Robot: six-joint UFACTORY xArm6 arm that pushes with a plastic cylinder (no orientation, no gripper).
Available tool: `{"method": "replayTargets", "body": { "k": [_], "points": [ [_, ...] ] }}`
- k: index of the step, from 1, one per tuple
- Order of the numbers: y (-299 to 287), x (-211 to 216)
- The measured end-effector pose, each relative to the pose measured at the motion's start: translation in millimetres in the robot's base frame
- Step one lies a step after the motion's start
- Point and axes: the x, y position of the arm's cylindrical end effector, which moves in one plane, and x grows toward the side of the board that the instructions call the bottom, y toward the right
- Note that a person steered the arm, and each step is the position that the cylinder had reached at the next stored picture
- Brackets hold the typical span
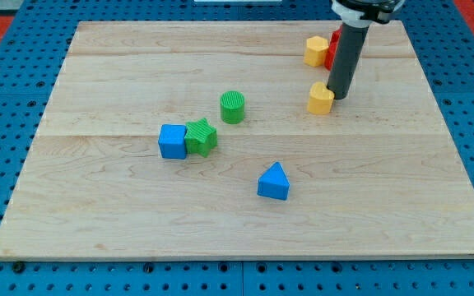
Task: Push the yellow heart into the yellow hexagon
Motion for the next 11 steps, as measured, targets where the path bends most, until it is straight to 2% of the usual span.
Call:
{"method": "replayTargets", "body": {
  "k": [1,2,3,4,6,8,9,11],
  "points": [
    [-8.1,23.3],
    [-68.8,9.5],
    [-102.5,-23.7],
    [-153.9,-31.5],
    [-78.9,-44.6],
    [-75.2,-92.3],
    [-98.2,-106.3],
    [-68.7,-126.1]
  ]
}}
